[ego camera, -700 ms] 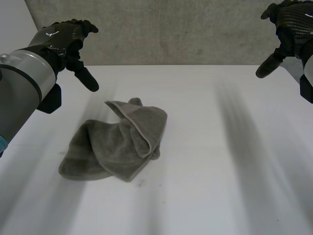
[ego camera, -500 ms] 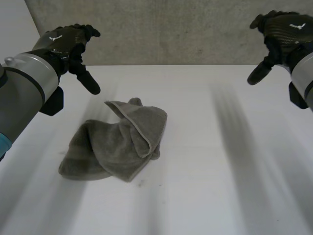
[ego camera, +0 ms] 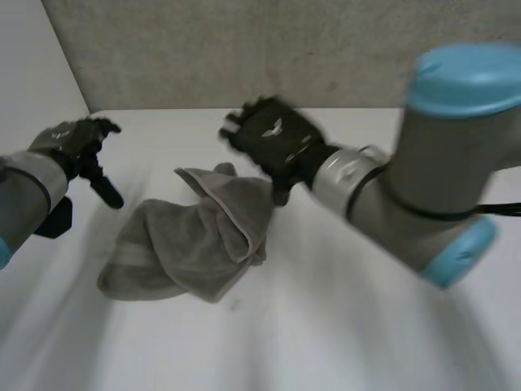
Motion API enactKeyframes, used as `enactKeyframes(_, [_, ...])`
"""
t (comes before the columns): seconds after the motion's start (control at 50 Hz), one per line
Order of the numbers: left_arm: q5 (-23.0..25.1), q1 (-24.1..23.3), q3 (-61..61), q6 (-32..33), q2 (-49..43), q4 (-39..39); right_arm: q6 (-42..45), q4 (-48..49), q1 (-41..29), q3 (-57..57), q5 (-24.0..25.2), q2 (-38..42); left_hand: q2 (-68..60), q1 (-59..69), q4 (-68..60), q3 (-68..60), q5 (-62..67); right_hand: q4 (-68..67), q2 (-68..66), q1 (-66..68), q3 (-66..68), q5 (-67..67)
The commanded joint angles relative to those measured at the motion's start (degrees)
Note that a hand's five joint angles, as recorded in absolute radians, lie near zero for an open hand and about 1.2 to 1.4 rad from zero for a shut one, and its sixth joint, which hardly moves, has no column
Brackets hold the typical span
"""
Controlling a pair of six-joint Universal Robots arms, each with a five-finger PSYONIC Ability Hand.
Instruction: Fold the towel.
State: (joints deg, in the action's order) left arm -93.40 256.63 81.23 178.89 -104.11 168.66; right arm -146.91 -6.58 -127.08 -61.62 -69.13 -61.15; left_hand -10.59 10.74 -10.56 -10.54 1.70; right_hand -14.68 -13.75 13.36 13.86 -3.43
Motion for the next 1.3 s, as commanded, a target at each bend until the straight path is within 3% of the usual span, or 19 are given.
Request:
enactKeyframes(0.02, [2.4,2.0,7.1,0.1,-6.3,6.7,8.5,0.4,-2.8,2.8,2.3,11.3,-2.7,2.5,-2.7,-2.7,1.5,4.7,3.8,-3.4,-3.9,3.4])
enactKeyframes(0.14, [2.4,1.5,10.8,1.5,-10.6,10.5,20.7,0.9,-4.4,6.3,4.4,20.4,-4.7,4.5,-4.7,-4.7,3.6,2.6,1.6,-1.3,-1.8,1.3])
enactKeyframes(0.2, [2.4,0.6,11.3,3.6,-13.1,12.1,25.6,1.0,-4.4,8.2,3.2,23.4,-10.2,10.1,-10.3,-10.3,9.1,-8.9,-9.8,10.2,9.7,-10.1])
enactKeyframes(0.24, [2.4,-1.1,11.1,5.5,-14.3,13.0,28.5,1.8,-4.4,9.5,1.2,24.8,-27.6,27.5,-27.6,-27.7,26.5,-33.6,-34.5,34.9,34.4,-34.9])
enactKeyframes(0.26, [2.3,-1.1,11.1,5.5,-14.3,13.0,28.5,1.8,-4.4,9.5,1.2,24.8,-27.7,27.6,-27.7,-27.8,26.6,-33.8,-34.7,35.1,34.6,-35.0])
enactKeyframes(0.28, [2.3,-1.7,10.7,6.0,-14.3,13.3,29.0,3.0,-4.4,10.0,0.1,24.8,-44.2,44.0,-44.2,-44.3,43.1,-54.6,-55.5,55.9,55.4,-55.8])
enactKeyframes(0.3, [2.3,-1.7,10.7,6.0,-14.3,13.3,29.0,3.0,-4.4,10.0,0.1,24.8,-44.4,44.2,-44.4,-44.4,43.3,-54.8,-55.7,56.1,55.6,-56.0])
enactKeyframes(0.32, [2.1,-2.3,10.4,6.1,-13.6,13.5,28.5,4.4,-4.4,10.3,-1.0,24.2,-57.9,57.7,-57.9,-57.9,56.7,-65.2,-66.1,66.5,66.0,-66.5])
enactKeyframes(0.34, [2.0,-2.5,9.7,6.2,-12.2,13.5,27.7,6.2,-4.0,10.2,-2.2,22.7,-67.7,67.5,-67.7,-67.7,66.5,-65.3,-66.2,66.6,66.1,-66.6])
enactKeyframes(0.36, [2.0,-2.5,9.6,6.2,-12.2,13.5,27.7,6.2,-4.0,10.2,-2.2,22.7,-67.8,67.6,-67.8,-67.8,66.6,-65.3,-66.2,66.6,66.1,-66.6])
enactKeyframes(0.58, [1.2,-10.2,-2.0,5.2,5.7,11.8,4.9,9.7,1.3,4.4,-6.2,-5.1,-69.4,69.3,-69.4,-69.5,68.3,-65.3,-66.2,66.6,66.1,-66.6])
enactKeyframes(0.72, [1.5,-15.4,-2.4,4.9,18.1,1.8,0.0,-6.1,6.7,-0.3,-6.1,-21.0,-69.4,69.3,-69.4,-69.5,68.3,-65.3,-66.2,66.6,66.1,-66.6])
enactKeyframes(0.88, [2.6,-17.5,-1.7,2.1,21.8,-4.6,-1.1,-18.6,10.7,1.0,-6.3,-31.5,-69.4,69.3,-69.4,-69.5,68.3,-65.3,-66.2,66.6,66.1,-66.6])
enactKeyframes(1.0, [5.3,-16.6,-1.7,1.4,20.4,-4.9,-2.3,-20.0,12.1,0.6,-6.1,-31.7,-69.4,69.3,-69.4,-69.5,68.3,-65.3,-66.2,66.6,66.1,-66.6])
enactKeyframes(1.06, [6.6,-15.5,-1.8,1.4,13.9,-4.7,-2.4,-20.8,12.6,-1.0,-5.0,-29.6,-69.4,69.3,-69.4,-69.5,68.3,-65.3,-66.2,66.6,66.1,-66.6])
enactKeyframes(1.12, [6.6,-15.1,-4.5,1.8,2.2,-4.3,-1.9,-20.8,12.0,-2.4,-4.8,-18.7,-69.4,69.3,-69.4,-69.5,68.3,-65.3,-66.2,66.6,66.1,-66.6])
enactKeyframes(1.18, [6.5,-15.1,-6.2,2.0,-1.9,-4.0,-1.8,-20.6,11.9,-2.1,-5.0,-15.1,-69.4,69.3,-69.4,-69.5,68.3,-65.3,-66.2,66.6,66.1,-66.6])
enactKeyframes(1.22, [6.4,-14.8,-10.5,2.0,-10.5,-3.6,-1.9,-18.9,11.4,-0.4,-5.1,-7.9,-69.4,69.3,-69.4,-69.5,68.3,-65.3,-66.2,66.6,66.1,-66.6])
enactKeyframes(1.3, [6.2,-13.6,-16.0,1.9,-18.5,-2.9,-2.5,-14.4,10.1,4.1,-5.5,0.7,-69.4,69.3,-69.4,-69.5,68.3,-65.3,-66.2,66.6,66.1,-66.6])
